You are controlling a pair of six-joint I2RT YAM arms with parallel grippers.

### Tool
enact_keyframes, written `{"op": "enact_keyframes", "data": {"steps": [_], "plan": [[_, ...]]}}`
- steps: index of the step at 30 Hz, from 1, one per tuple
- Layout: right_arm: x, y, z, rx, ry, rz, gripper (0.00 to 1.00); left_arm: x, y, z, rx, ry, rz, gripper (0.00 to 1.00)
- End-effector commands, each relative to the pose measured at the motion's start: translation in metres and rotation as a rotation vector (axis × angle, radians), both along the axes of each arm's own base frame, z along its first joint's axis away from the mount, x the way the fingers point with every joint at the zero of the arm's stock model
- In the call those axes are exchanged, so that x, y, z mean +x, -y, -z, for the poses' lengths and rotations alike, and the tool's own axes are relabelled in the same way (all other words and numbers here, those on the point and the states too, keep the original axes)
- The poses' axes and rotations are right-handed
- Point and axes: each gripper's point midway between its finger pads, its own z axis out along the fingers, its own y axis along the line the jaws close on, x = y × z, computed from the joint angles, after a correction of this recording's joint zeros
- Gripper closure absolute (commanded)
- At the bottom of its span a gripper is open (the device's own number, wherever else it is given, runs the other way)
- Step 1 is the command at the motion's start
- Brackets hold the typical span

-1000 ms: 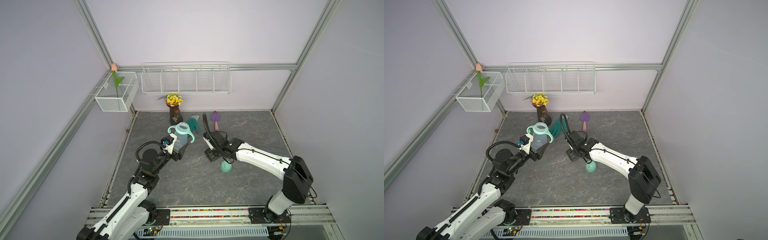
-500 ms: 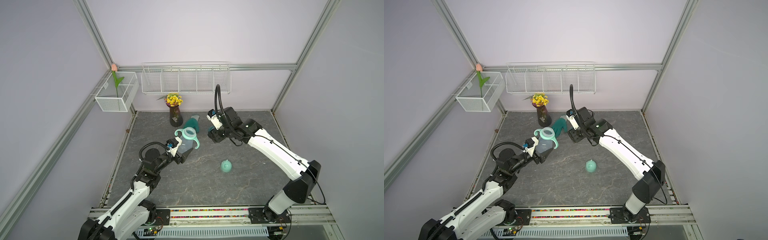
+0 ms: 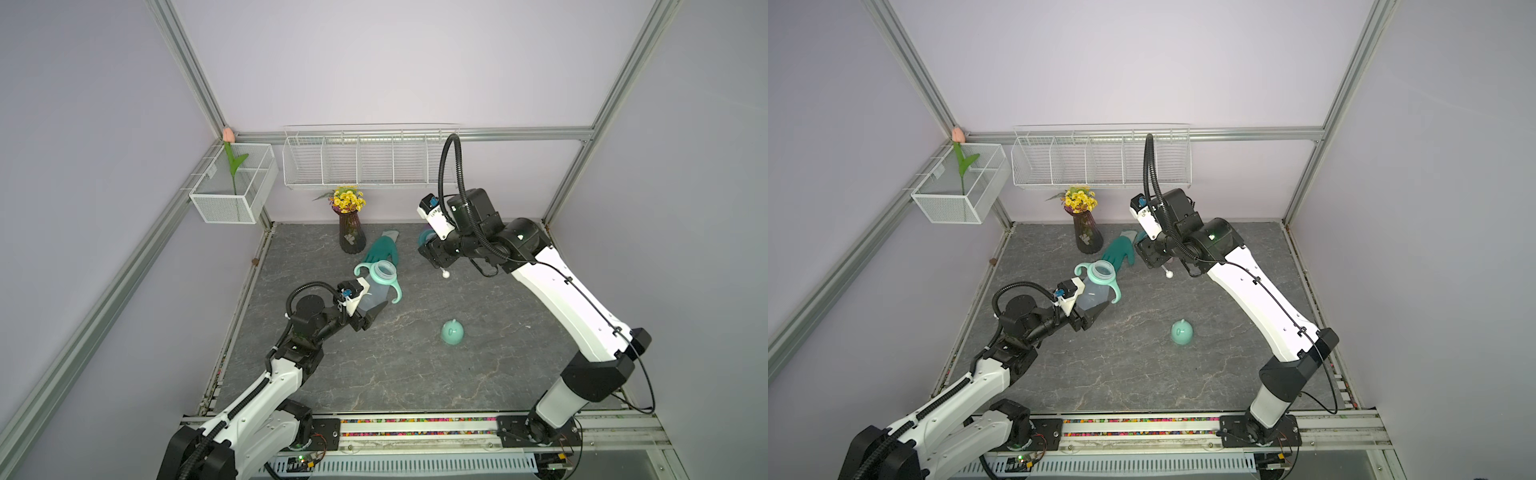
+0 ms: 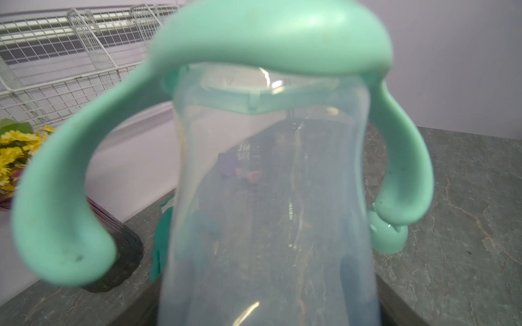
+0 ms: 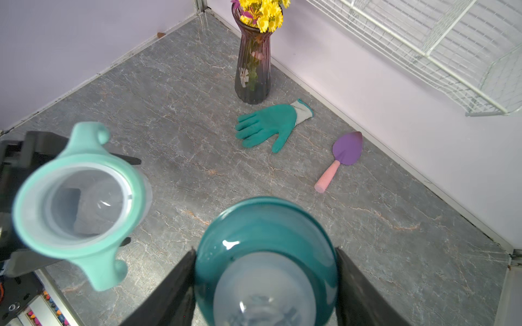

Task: Assemble the baby bottles
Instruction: Close the nipple on the baby bottle.

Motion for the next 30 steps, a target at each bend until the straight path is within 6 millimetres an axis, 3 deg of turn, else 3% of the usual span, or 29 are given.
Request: {"op": "enact_keyframes", "data": {"steps": [1, 8, 13, 21, 30], "plan": [[-0.012, 0.000, -0.022, 0.021, 0.035, -0.048, 0.53, -0.004, 0.003, 0.002, 0.006, 0.025, 0.030, 1.00], [-0.026, -0.010, -0.058, 0.105, 0.087, -0.122, 0.53, -0.001, 0.007, 0.006, 0.020, 0.004, 0.048, 1.00], [-0.032, -0.022, -0.071, 0.132, 0.114, -0.170, 0.53, 0.001, 0.011, 0.009, 0.033, -0.015, 0.068, 1.00], [-0.043, -0.039, -0.082, 0.149, 0.140, -0.232, 0.53, -0.002, 0.016, 0.012, 0.045, -0.031, 0.105, 1.00], [-0.049, -0.056, -0.076, 0.155, 0.123, -0.281, 0.53, 0.001, 0.015, 0.005, 0.040, -0.008, 0.090, 1.00]]}}
